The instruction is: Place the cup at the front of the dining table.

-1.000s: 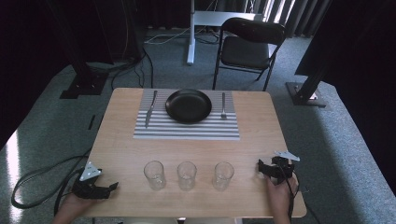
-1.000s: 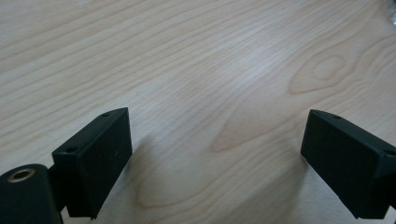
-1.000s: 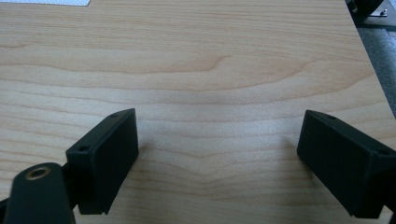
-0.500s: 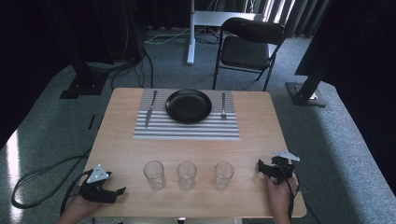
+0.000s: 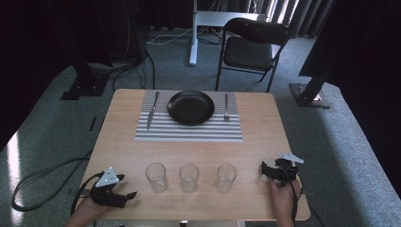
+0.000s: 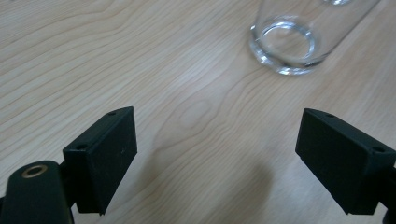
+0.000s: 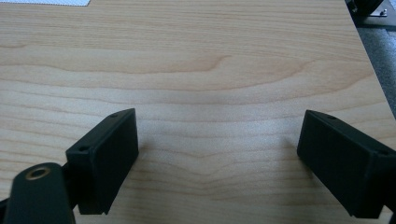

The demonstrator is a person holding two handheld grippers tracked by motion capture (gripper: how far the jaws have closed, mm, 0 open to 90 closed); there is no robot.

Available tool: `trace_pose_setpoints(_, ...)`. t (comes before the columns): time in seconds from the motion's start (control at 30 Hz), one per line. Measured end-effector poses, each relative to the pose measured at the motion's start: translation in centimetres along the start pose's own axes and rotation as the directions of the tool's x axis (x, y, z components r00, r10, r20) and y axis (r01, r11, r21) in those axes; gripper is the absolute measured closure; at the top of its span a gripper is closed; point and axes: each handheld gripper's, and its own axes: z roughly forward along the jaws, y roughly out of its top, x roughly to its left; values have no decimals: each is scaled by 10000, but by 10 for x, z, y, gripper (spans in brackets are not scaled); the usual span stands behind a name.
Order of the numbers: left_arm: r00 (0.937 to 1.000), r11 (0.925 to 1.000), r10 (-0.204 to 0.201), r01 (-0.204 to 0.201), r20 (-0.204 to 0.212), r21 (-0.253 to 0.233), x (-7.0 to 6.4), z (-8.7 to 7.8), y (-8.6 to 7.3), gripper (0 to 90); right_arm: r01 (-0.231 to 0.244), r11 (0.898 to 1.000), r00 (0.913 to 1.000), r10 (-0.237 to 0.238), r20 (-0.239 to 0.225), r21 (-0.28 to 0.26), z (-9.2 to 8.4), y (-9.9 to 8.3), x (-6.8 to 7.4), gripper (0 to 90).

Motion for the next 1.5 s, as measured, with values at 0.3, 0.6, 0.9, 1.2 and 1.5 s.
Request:
trace_pose_setpoints(0.3, 9977, 9983, 143, -105, 665, -566, -11, 3, 14, 131, -6, 10000, 10000, 6, 11, 4, 0, 0, 0, 120)
trace_pose_setpoints(0.6, 9952, 9935, 279, -173, 936, -1121, -18, 5, 24, 131, -15, 10000, 10000, 15, 19, 5, 0, 0, 0, 120)
trace_pose_setpoints(0.9, 9918, 9893, 505, -335, 1175, -1423, -24, 12, 32, 142, -13, 10000, 10000, 13, 19, 6, 0, 0, 0, 120)
trace_pose_setpoints(1.2, 9896, 9819, 641, -395, 1289, -1854, -29, 21, 40, 149, -20, 10000, 10000, 20, 33, 4, 0, 0, 0, 119)
trace_pose_setpoints(1.5, 9894, 9680, 1020, -748, 1032, -2396, -34, 27, 48, 149, -40, 10000, 10000, 40, 45, -3, 0, 0, 0, 119)
